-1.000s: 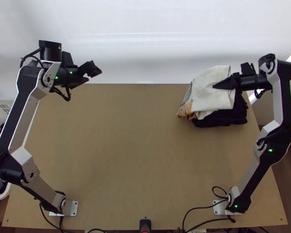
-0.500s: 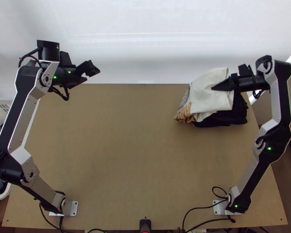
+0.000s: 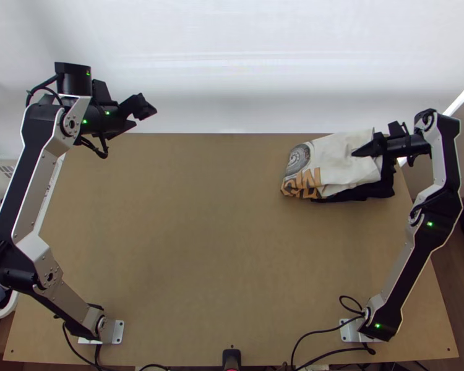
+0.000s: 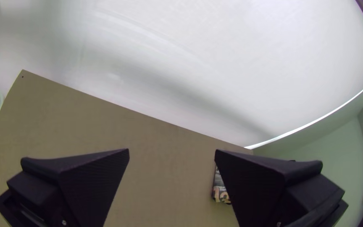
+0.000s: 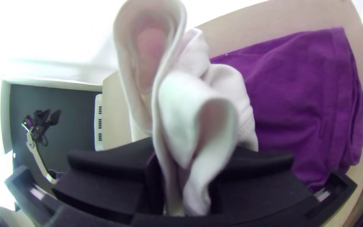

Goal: Fold the t-shirt

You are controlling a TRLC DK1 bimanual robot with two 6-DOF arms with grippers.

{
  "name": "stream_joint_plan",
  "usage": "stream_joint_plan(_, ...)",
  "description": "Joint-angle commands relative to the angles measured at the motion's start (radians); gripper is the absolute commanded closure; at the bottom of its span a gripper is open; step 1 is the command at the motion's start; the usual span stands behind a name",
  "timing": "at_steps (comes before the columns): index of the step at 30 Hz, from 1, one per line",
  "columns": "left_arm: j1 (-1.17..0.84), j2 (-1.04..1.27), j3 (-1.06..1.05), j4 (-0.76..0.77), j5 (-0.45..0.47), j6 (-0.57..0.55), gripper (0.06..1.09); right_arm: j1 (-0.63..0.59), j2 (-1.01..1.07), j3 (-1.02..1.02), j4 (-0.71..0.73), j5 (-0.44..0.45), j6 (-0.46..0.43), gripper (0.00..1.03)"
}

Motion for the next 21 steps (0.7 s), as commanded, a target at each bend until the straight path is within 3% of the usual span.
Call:
stream_joint_plan(1, 0.004, 0.02, 0.026, -0.003, -0.003, -0.003, 0.1, -0.032, 0.027, 0.03, 0.086, 0.024, 0.04, 1.0)
stream_joint_plan(7, 0.004, 0.024, 0.026, -0.003, -0.003, -0.003, 0.09, -0.068, 0.021, 0.032, 0.223, 0.105, 0.083, 1.0)
stream_joint_plan(16, 0.004, 0.034, 0.038, -0.003, -0.003, -0.005, 0.09, -0.104, 0.013, 0.027, 0.213, 0.117, 0.075, 0.97)
stream_joint_plan(18, 0.004, 0.034, 0.04, -0.001, -0.003, -0.005, 0.09, -0.108, 0.01, 0.026, 0.213, 0.119, 0.073, 0.73)
stream_joint_plan(19, 0.004, 0.034, 0.04, -0.001, -0.003, -0.005, 0.09, -0.111, 0.008, 0.027, 0.216, 0.128, 0.076, 0.52)
stream_joint_plan(20, 0.004, 0.034, 0.04, -0.003, -0.003, -0.005, 0.1, -0.113, 0.007, 0.027, 0.216, 0.146, 0.075, 0.21)
stream_joint_plan(21, 0.004, 0.034, 0.04, -0.003, -0.003, -0.005, 0.09, -0.116, 0.001, 0.027, 0.221, 0.166, 0.072, 0.02)
